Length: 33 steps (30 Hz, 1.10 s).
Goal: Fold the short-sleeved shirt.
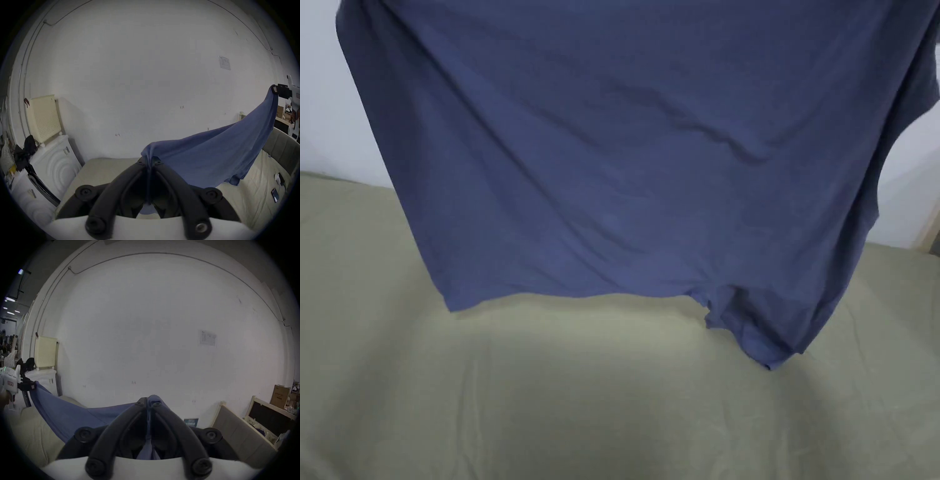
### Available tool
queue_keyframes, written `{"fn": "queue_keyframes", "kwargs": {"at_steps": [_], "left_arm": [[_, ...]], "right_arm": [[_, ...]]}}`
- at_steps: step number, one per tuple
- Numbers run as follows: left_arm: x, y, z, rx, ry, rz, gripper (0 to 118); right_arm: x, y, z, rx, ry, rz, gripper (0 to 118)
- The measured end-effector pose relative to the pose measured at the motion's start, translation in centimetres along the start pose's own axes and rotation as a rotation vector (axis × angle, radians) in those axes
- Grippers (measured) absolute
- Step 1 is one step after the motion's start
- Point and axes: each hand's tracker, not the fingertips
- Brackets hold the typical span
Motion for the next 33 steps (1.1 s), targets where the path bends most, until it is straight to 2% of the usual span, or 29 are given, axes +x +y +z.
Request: {"fn": "queue_keyframes", "kwargs": {"at_steps": [6,10,17,23,25,30,33], "left_arm": [[0.9,-5.7,1.0,-0.049,-0.01,-0.079,2],[1.0,-8.7,2.9,-0.083,-0.072,-0.039,2],[1.5,-16.4,8.5,-0.17,-0.177,0.046,2],[1.6,-24.0,14.1,-0.279,-0.245,0.063,2],[1.7,-26.4,15.7,-0.31,-0.252,0.063,2],[2.2,-31.8,18.8,-0.393,-0.274,0.082,2],[2.4,-34.7,19.9,-0.418,-0.3,0.095,2]], "right_arm": [[-0.1,-5.6,3.2,-0.079,0.058,0.007,5],[-0.8,-8.4,6.0,-0.11,0.076,0.014,5],[-1.1,-15.1,12.9,-0.234,0.109,-0.086,5],[-1.5,-21.5,20.3,-0.311,0.124,-0.131,5],[-1.7,-23.8,22.8,-0.348,0.145,-0.181,5],[-2.8,-28.6,28.3,-0.416,0.122,-0.195,5],[-3.2,-31.7,31.0,-0.469,0.107,-0.234,5]]}}
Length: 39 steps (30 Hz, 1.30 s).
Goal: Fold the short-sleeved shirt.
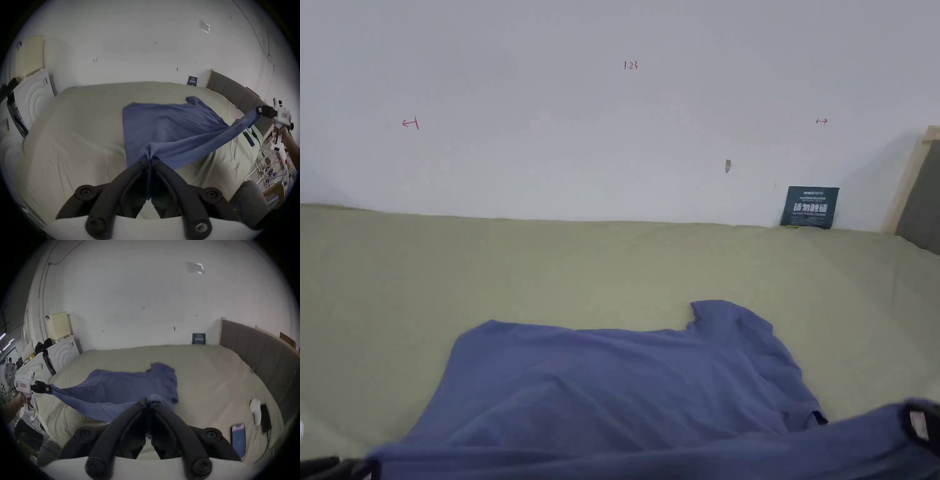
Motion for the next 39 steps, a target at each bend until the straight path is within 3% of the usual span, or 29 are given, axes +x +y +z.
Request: {"fn": "queue_keyframes", "kwargs": {"at_steps": [6,8,9,10,11,12,13,16,20,22,25,26,27,28,29,30,31,34,36,39], "left_arm": [[0.9,-4.8,-0.8,-0.087,-0.05,-0.019,4],[0.8,-6.0,-0.9,-0.113,-0.057,-0.036,14],[0.6,-6.5,-1.0,-0.121,-0.049,-0.037,23],[0.3,-7.0,-1.0,-0.133,-0.044,-0.023,51],[-0.7,-7.8,-1.2,-0.146,-0.035,0.006,78],[-1.1,-8.2,-0.9,-0.151,-0.027,0.049,90],[-1.7,-8.5,-0.2,-0.127,-0.035,0.111,92],[-2.3,-7.6,2.5,-0.083,-0.012,0.229,92],[0.8,-4.5,6.4,0.033,0.05,0.176,92],[3.4,-3.2,7.7,0.094,0.102,0.119,92],[8.7,-3.4,8.5,0.146,0.21,0.081,91],[10.2,-3.8,8.8,0.164,0.23,0.088,88],[10.9,-5.3,8.5,0.198,0.247,0.092,78],[12.3,-6.5,8.9,0.221,0.262,0.126,53],[13.5,-7.9,9.1,0.234,0.234,0.147,41],[14.5,-9.3,9.1,0.24,0.22,0.147,41],[15.4,-10.7,8.9,0.203,0.214,0.134,1],[17.0,-14.6,8.0,0.093,0.184,0.064,0],[16.9,-16.3,7.2,0.032,0.223,0.057,0],[14.9,-16.9,6.2,-0.008,0.23,0.18,0]], "right_arm": [[0.7,-6.5,0.6,-0.162,-0.031,-0.046,5],[0.8,-7.9,0.9,-0.182,-0.038,-0.058,5],[1.1,-8.5,1.0,-0.187,-0.031,-0.073,6],[1.3,-8.9,1.1,-0.205,-0.03,-0.092,12],[1.4,-9.2,1.4,-0.215,-0.054,-0.108,33],[1.5,-9.2,1.6,-0.235,-0.06,-0.115,67],[1.5,-9.3,1.8,-0.275,-0.061,-0.134,93],[1.1,-8.2,4.3,-0.208,-0.047,-0.138,94],[-1.9,-4.4,7.6,-0.054,-0.137,-0.069,94],[-4.4,-3.2,9.1,0.029,-0.21,-0.088,94],[-7.6,-4.6,9.8,0.09,-0.23,-0.088,92],[-8.7,-5.4,10.0,0.111,-0.229,-0.079,90],[-9.8,-6.5,10.1,0.126,-0.236,-0.074,82],[-10.9,-7.6,9.9,0.094,-0.237,-0.055,37],[-11.9,-8.5,9.8,0.048,-0.247,-0.01,37],[-12.7,-9.4,9.4,-0.01,-0.242,0.027,20],[-13.3,-10.5,9.1,-0.09,-0.248,0.048,1],[-14.2,-14.6,9.1,-0.124,-0.157,0.016,0],[-14.5,-15.8,9.0,-0.165,-0.146,-0.024,0],[-13.8,-16.7,8.7,-0.18,-0.138,-0.031,0]]}}
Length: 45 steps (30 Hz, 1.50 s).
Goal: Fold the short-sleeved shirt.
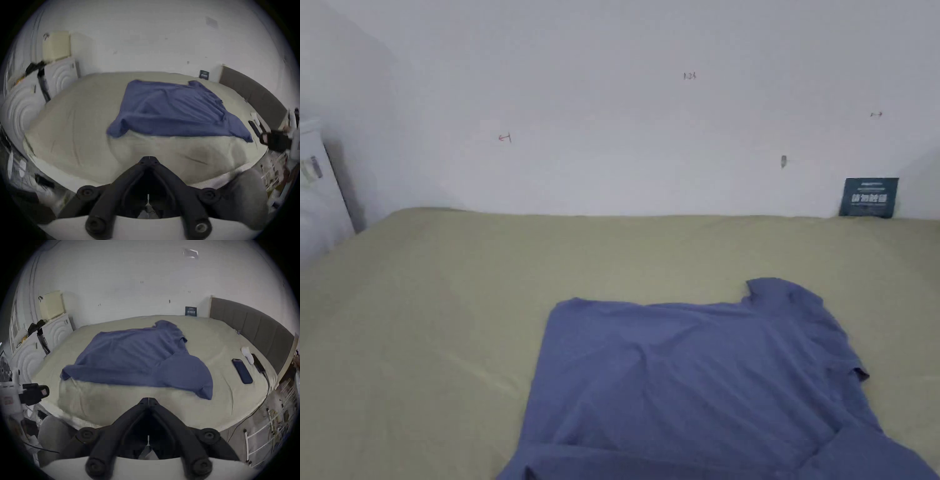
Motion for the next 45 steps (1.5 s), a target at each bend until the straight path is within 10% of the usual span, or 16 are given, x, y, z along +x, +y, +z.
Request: {"fn": "queue_keyframes", "kwargs": {"at_steps": [5,7,9,16,19,21,24,34,36,45], "left_arm": [[-3.4,3.0,-4.6,-0.021,0.088,0.15,9],[-4.6,4.2,-6.8,-0.041,0.092,0.21,81],[-5.1,5.0,-8.4,-0.053,0.073,0.222,109],[-4.8,7.1,-13.4,-0.138,0.176,0.085,103],[-5.1,7.4,-14.0,-0.155,0.162,0.045,20],[-5.2,7.5,-13.3,-0.12,0.145,0.019,16],[-5.0,7.7,-12.8,-0.094,0.122,-0.054,8],[-5.7,8.4,-13.2,-0.102,0.095,-0.034,8],[-6.0,8.2,-13.4,-0.105,0.086,-0.016,8],[-6.4,9.0,-12.6,-0.089,0.052,-0.012,8]], "right_arm": [[1.3,1.8,-0.7,0.018,-0.029,-0.026,0],[2.4,2.6,-1.0,0.033,-0.045,-0.027,1],[2.9,3.2,-1.1,0.041,-0.068,-0.028,1],[6.6,3.8,-3.3,-0.007,-0.114,-0.103,13],[8.3,4.0,-4.5,-0.042,-0.152,-0.186,22],[9.3,3.9,-5.2,-0.062,-0.182,-0.232,26],[10.9,4.4,-7.3,-0.132,-0.177,-0.263,66],[11.0,4.7,-15.3,-0.343,-0.236,-0.137,61],[10.7,5.2,-14.1,-0.307,-0.174,-0.184,6],[9.9,6.9,-11.0,-0.196,-0.215,-0.077,6]]}}
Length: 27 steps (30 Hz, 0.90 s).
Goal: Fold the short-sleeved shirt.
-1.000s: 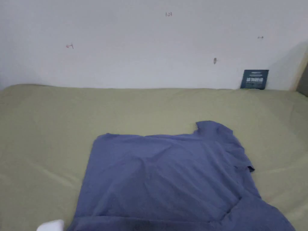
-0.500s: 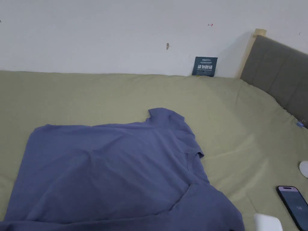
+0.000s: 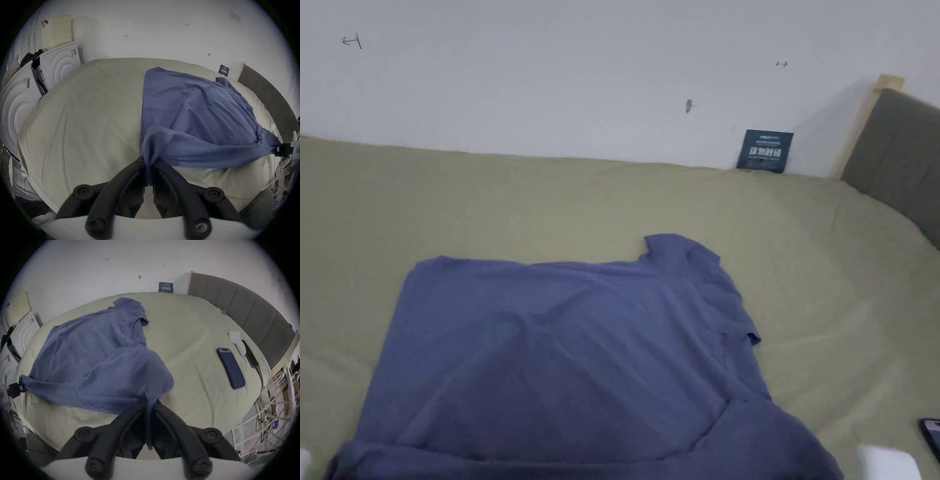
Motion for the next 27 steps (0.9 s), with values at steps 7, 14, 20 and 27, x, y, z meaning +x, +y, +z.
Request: {"fn": "queue_keyframes", "kwargs": {"at_steps": [7,14,20,27], "left_arm": [[0.3,3.4,0.4,0.029,-0.022,-0.069,8],[0.1,8.5,-1.3,-0.023,-0.03,-0.16,8],[-0.5,12.0,-4.5,-0.115,-0.026,-0.215,8],[-1.8,15.2,-8.7,-0.189,-0.069,-0.145,8]], "right_arm": [[0.6,3.5,0.2,0.044,0.037,0.032,6],[-1.0,10.4,-2.3,0.101,0.05,0.169,6],[-2.3,15.8,-6.6,0.08,0.068,0.21,6],[-3.4,18.4,-12.9,-0.016,0.043,0.239,6]]}}
